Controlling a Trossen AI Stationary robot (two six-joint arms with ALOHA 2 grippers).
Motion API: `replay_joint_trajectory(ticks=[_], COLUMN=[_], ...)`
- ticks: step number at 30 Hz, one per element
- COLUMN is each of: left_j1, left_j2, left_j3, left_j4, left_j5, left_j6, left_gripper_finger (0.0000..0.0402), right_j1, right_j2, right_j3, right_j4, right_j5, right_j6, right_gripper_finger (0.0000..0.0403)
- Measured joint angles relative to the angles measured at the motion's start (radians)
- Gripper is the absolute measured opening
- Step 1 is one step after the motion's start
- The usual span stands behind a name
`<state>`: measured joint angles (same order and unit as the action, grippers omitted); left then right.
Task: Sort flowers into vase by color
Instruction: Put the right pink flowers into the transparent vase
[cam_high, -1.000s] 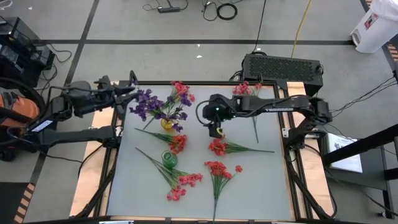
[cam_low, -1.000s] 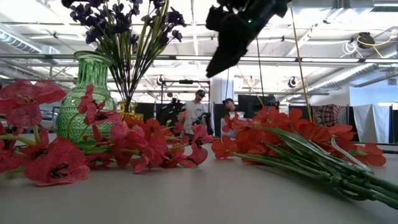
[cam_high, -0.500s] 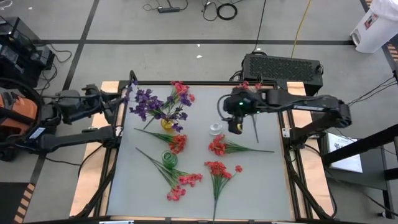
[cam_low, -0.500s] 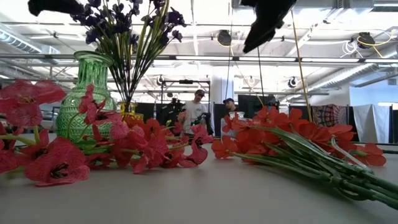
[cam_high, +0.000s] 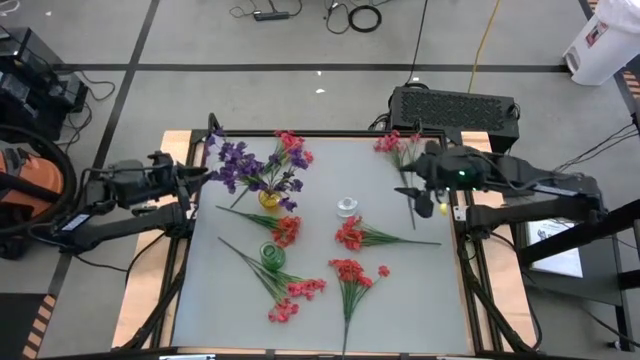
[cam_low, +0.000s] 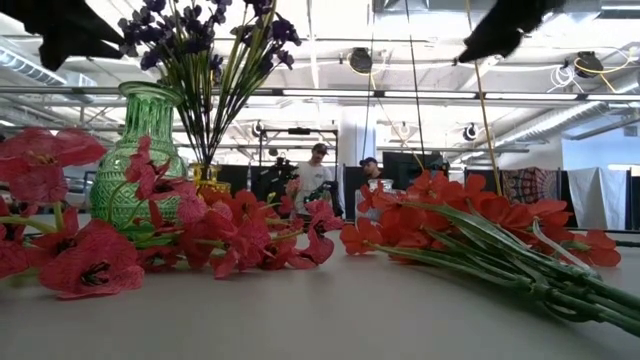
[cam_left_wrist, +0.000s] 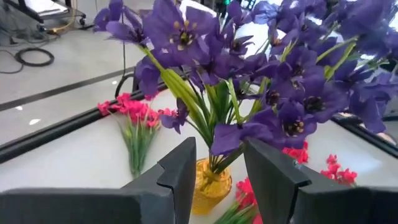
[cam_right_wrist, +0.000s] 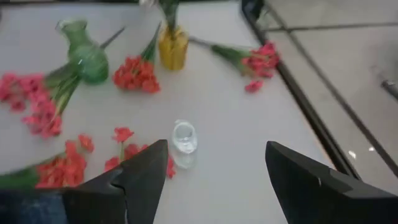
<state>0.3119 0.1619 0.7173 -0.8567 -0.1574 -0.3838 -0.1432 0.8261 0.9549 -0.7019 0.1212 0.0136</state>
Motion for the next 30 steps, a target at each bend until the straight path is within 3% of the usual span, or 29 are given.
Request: replay_joint_trajectory(ticks=[7,14,18,22,30], left_j1=[0.0,0.0,0.0,0.0,0.0], left_j2=[-0.029,-0.029,-0.026,-0.026,-0.025], left_j3=[-0.047,-0.18,-0.261,-0.315,-0.319], left_j4=[0.014,0.114,0.292,0.455,0.445], left_j5=[-0.005,0.001,0.053,0.103,0.135], left_j6=[-0.051,-0.083,-0.084,-0.083,-0.062], left_gripper_finger=[0.0141,0.0141,0.0141,0.0141,0.0141], right_j1=[-0.001,-0.001,-0.001,-0.001,-0.001], right_j2=[-0.204,-0.247,-0.239,-0.23,-0.222], right_j3=[-0.255,-0.429,-0.475,-0.489,-0.489], right_j4=[0.136,0.245,0.288,0.294,0.295], right_j5=[0.043,0.16,0.295,0.329,0.324], right_j6=[0.06,0.13,0.176,0.185,0.19], right_gripper_finger=[0.0263,0.0263,0.0263,0.0263,0.0263])
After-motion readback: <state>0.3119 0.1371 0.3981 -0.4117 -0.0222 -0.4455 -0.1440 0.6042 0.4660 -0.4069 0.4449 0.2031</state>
